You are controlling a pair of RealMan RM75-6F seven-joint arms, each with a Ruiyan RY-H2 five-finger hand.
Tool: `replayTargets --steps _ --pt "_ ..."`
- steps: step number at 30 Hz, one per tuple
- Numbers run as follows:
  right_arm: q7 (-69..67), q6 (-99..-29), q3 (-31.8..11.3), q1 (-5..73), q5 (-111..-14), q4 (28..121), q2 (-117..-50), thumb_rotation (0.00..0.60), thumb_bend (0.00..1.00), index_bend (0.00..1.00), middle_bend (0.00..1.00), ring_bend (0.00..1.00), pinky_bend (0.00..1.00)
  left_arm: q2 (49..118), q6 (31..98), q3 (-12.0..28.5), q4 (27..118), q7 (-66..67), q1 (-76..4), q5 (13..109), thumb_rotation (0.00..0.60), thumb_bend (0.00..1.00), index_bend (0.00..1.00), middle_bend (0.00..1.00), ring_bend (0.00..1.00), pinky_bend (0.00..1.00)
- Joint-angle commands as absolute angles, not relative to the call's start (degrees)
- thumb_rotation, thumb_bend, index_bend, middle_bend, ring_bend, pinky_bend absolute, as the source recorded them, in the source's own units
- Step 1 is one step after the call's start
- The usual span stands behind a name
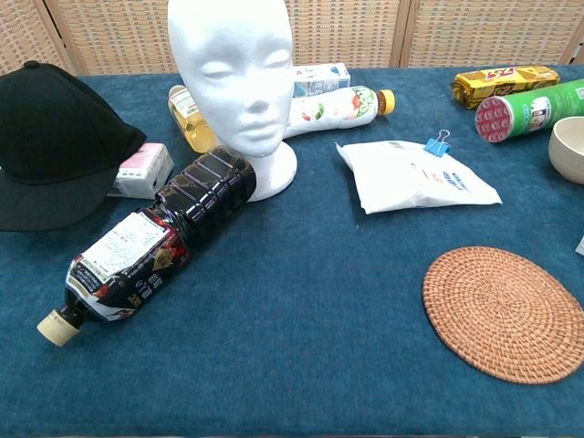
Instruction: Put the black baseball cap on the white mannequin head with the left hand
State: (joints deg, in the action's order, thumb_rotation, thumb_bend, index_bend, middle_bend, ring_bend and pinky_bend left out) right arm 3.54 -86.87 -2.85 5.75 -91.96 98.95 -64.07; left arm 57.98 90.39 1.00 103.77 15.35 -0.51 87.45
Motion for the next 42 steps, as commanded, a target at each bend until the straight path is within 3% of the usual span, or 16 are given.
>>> replayTargets --steps 1,26,29,34,37,42 --pt "3.6 -86.8 -2.9 5.8 -91.9 98.9 -64.1 0.600 0.08 0.42 0.42 0.43 0.48 58.0 90.3 1.0 103.7 15.4 -0.6 87.5 0.600 0.19 0.45 0.51 0.41 0.47" --pt "3.4 -88.0 -2.6 5.0 -92.6 99.3 -63.3 0.600 0.08 0.42 0.42 0.43 0.48 57.2 89.1 2.2 101.3 14.4 -1.8 87.2 0.600 0.19 0.45 0.51 0.41 0.48" --pt "3.6 -88.0 -2.6 5.0 -92.6 99.5 -63.2 0.600 0.08 0.42 0.42 0.43 0.48 57.7 88.5 2.6 99.2 14.0 -2.5 87.2 0.600 0.19 0.45 0.54 0.46 0.56" --pt "3.9 -88.2 -2.5 4.8 -92.7 99.9 -63.0 0.600 0.08 0.42 0.42 0.43 0.48 59.0 86.6 3.4 94.4 15.2 -4.4 87.1 0.600 0.15 0.45 0.69 0.59 0.72" --pt "4.2 -88.4 -2.5 4.7 -92.8 100.2 -62.9 0.600 0.08 0.42 0.42 0.43 0.48 60.4 85.5 3.8 90.9 14.6 -5.8 87.6 0.600 0.14 0.45 0.75 0.64 0.76" --pt "4.7 -88.5 -2.3 4.4 -92.9 100.4 -62.8 0.600 0.08 0.42 0.42 0.43 0.48 63.1 83.1 3.9 85.5 12.6 -7.7 87.7 0.600 0.13 0.45 0.76 0.65 0.77"
